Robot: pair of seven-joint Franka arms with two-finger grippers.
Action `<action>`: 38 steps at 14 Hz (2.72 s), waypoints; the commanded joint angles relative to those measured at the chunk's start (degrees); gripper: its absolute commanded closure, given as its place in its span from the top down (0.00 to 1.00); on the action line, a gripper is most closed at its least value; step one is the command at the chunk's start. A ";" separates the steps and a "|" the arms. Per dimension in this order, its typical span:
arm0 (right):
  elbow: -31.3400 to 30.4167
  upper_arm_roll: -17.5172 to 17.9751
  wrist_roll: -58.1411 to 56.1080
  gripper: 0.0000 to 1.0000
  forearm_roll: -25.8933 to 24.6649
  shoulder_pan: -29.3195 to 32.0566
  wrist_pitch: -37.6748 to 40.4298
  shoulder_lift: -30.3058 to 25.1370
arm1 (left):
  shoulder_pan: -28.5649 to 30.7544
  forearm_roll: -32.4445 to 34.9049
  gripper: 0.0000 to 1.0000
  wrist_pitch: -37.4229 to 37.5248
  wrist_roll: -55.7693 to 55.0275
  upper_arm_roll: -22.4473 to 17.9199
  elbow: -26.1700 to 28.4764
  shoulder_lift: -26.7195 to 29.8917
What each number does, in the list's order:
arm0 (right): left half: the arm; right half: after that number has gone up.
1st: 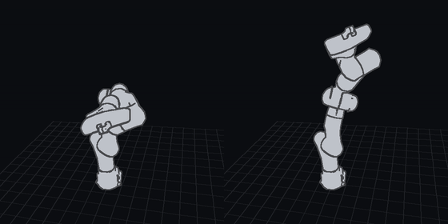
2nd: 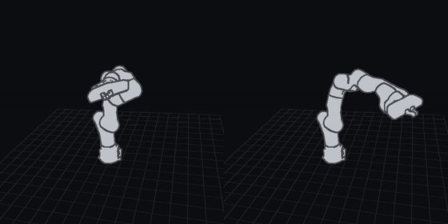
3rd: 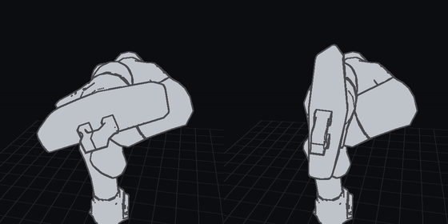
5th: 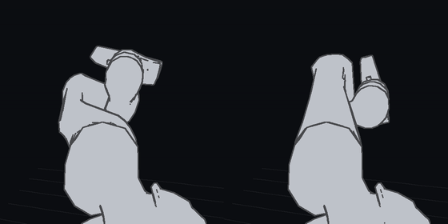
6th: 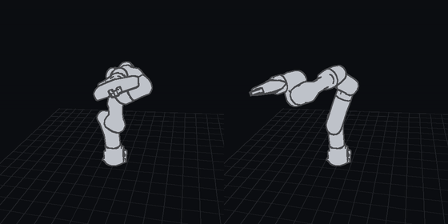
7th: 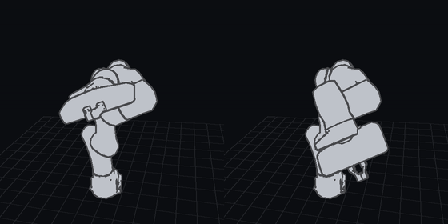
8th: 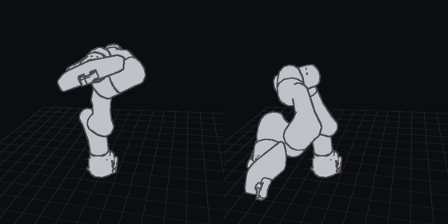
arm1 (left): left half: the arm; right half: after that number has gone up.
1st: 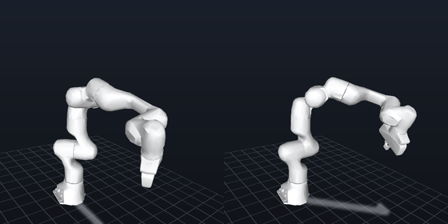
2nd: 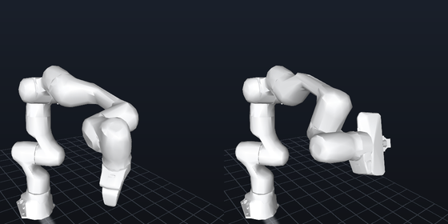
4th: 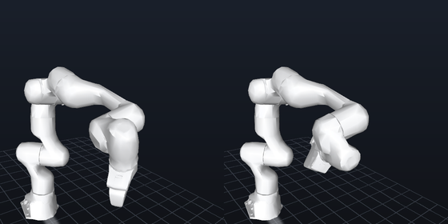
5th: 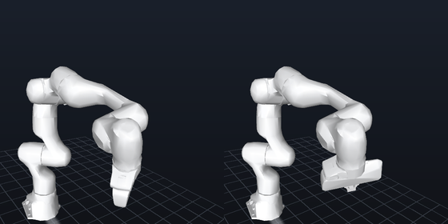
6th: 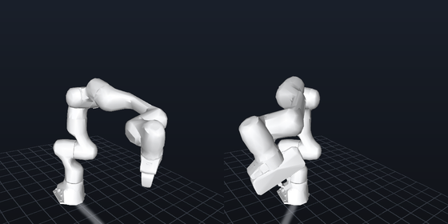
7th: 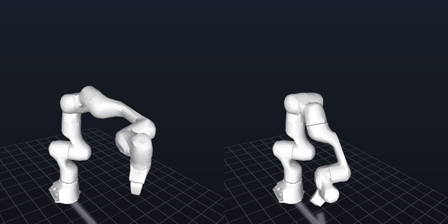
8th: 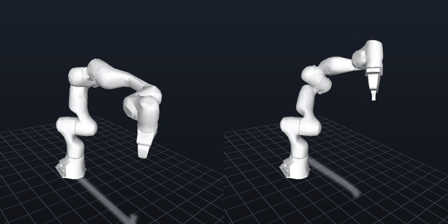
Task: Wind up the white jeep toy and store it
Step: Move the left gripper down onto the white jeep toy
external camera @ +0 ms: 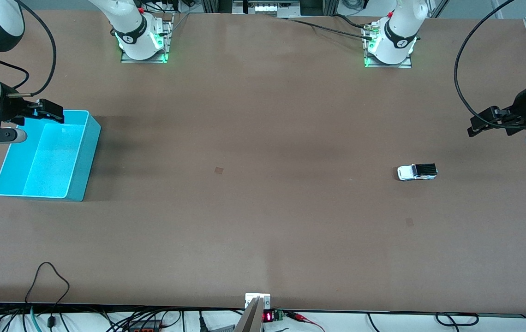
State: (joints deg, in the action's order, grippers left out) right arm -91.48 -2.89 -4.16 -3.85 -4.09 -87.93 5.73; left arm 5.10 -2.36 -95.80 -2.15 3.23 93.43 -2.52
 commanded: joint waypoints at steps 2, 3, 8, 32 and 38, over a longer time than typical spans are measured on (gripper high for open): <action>-0.81 0.08 0.91 1.00 0.16 0.14 -0.84 -0.54 | 0.18 0.78 1.00 -0.43 -0.05 0.28 2.81 2.16; -0.81 0.08 0.91 1.00 0.16 0.14 -0.84 -0.54 | 0.18 0.78 1.00 -0.44 -0.13 0.28 2.81 2.16; -0.72 0.08 0.99 1.00 0.16 0.05 -0.84 -0.46 | -0.70 0.34 1.00 1.67 -1.19 0.46 2.11 0.07; 8.42 -0.28 0.55 1.00 4.82 2.07 0.22 2.44 | 0.09 15.54 1.00 -29.59 55.26 1.69 20.39 -17.16; 5.53 -0.19 0.91 1.00 4.82 1.98 0.48 -0.19 | 0.70 15.37 1.00 -32.34 75.86 1.78 22.76 -19.02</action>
State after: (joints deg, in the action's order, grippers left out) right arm -83.71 -3.21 -4.15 -0.07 -2.30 -87.91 7.87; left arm 5.24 11.92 -127.27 67.46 4.59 115.51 -22.12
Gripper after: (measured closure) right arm 0.000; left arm 0.000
